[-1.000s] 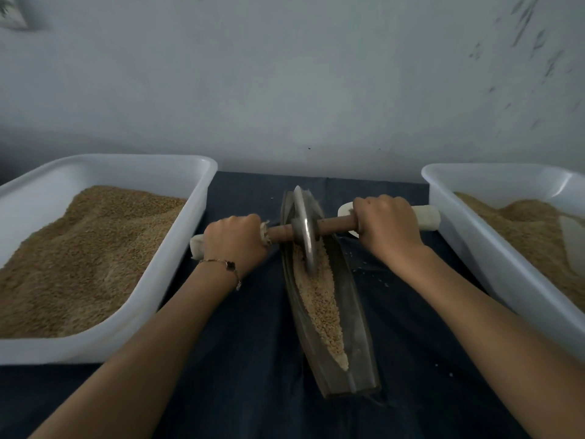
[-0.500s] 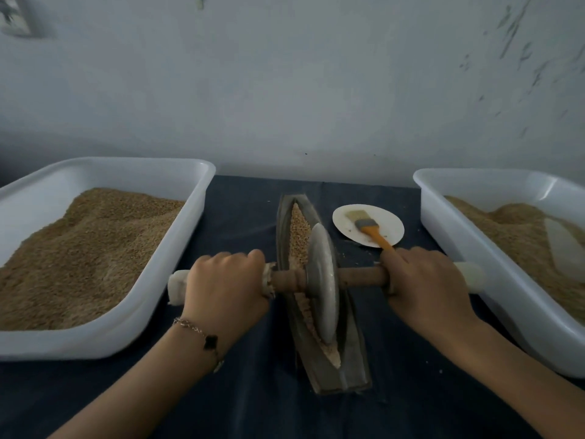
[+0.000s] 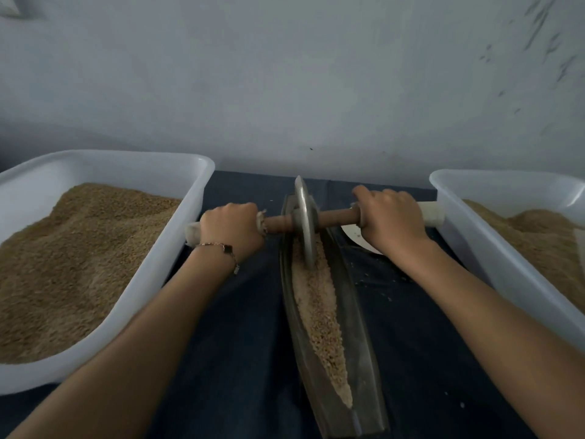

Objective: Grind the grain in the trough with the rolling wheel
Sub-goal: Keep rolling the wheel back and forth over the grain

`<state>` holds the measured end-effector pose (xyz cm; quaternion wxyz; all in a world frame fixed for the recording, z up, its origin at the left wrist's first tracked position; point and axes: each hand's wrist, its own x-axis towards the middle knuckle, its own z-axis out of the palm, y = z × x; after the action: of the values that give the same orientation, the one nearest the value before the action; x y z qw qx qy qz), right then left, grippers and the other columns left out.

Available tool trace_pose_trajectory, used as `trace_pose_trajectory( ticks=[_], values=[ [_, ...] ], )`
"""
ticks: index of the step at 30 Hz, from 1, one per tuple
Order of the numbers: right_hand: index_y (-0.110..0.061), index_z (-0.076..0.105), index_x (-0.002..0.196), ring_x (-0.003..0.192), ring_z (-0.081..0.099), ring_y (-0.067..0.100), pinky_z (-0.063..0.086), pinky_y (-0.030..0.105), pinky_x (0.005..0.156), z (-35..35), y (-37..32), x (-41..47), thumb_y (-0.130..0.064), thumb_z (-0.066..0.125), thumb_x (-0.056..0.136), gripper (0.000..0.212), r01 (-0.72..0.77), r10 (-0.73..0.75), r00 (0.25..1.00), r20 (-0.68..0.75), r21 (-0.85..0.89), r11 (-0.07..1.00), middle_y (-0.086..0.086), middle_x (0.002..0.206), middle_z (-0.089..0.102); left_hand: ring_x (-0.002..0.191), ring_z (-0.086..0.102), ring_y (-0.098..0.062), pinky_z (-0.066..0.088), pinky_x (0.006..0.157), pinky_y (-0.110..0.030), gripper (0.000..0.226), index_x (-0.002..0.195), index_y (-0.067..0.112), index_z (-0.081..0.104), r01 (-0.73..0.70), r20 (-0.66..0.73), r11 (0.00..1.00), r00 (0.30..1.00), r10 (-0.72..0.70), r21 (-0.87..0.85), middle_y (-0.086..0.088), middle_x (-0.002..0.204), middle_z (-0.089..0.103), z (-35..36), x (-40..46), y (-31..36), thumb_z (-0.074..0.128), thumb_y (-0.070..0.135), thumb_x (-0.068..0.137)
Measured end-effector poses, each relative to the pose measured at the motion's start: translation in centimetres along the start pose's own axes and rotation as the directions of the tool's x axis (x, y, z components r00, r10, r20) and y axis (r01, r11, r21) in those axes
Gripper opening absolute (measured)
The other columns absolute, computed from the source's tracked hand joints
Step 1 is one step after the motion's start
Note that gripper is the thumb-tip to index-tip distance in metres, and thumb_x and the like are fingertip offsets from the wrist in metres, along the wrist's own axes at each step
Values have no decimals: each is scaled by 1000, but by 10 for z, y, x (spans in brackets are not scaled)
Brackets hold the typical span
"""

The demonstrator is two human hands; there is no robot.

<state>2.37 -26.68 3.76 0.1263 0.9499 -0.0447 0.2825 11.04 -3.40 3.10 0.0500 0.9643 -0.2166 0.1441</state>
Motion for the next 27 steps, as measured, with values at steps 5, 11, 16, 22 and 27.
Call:
trace_pose_trajectory(
  ticks=[5,11,16,22,27],
  values=[
    [-15,54,90,66,48,26,25,33,60,4,1,5,-17,55,92,3,-41,41,999,5,-3,999,3,77,61,63,52,-17,40,61,-29,23,70,23,48,8,27,1000,1000,-8,17,3,68,53,1,7,4,49,35,90],
    [-23,44,75,64,40,17,30,31,62,-7,-4,-25,-14,62,80,21,-66,62,992,108,34,997,-5,70,49,55,48,-11,38,55,-25,24,67,24,48,-53,30,996,998,51,67,6,64,53,-7,-19,7,46,37,88],
    [-22,51,75,68,48,20,37,34,61,-30,-10,-58,-11,67,75,19,-32,28,994,110,38,999,-2,75,59,61,54,-10,46,61,-26,23,69,25,48,-74,129,997,989,72,10,8,67,55,-19,-49,10,50,38,88],
    [-17,57,68,59,52,21,34,31,55,-70,-20,-94,-4,82,56,30,8,-10,1000,23,78,997,0,63,58,63,53,-6,45,59,-25,16,71,28,46,-74,239,995,967,89,-70,10,70,55,-30,-101,4,50,37,84],
    [-16,63,73,53,55,19,40,32,48,-82,-17,-104,-7,90,42,42,51,-51,999,0,87,995,-1,60,60,60,48,-2,32,49,-22,16,72,29,42,-88,270,994,957,104,-71,12,70,52,-39,-117,4,48,38,84]
  ],
)
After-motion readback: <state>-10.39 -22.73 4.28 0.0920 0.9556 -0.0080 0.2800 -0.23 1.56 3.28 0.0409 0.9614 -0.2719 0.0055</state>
